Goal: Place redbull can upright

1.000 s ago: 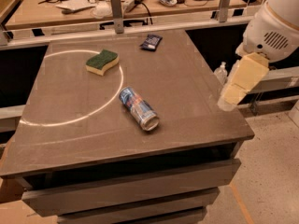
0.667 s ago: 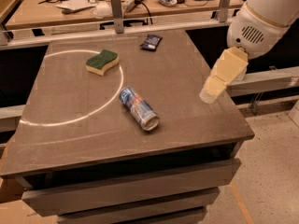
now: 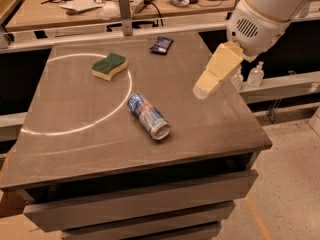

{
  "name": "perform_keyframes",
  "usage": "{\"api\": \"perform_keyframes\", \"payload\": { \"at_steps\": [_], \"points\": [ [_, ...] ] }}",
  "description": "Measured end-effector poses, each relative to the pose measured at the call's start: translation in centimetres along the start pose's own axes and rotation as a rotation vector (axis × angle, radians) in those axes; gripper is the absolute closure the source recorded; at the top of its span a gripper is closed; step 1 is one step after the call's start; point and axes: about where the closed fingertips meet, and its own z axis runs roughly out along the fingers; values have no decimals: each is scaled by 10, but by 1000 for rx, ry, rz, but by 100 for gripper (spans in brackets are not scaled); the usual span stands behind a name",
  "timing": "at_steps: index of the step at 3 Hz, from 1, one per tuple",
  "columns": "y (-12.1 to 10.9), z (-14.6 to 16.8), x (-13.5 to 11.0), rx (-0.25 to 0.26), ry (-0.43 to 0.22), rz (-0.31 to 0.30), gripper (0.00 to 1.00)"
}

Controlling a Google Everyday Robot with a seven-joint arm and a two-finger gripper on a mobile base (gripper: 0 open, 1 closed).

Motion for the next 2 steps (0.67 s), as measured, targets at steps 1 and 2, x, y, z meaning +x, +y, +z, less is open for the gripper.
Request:
{"api": "perform_keyframes", "payload": {
  "at_steps": [1, 2],
  "points": [
    [22, 14, -13, -94, 10, -13, 0],
    [41, 26, -24, -146, 36, 31, 0]
  ]
}}
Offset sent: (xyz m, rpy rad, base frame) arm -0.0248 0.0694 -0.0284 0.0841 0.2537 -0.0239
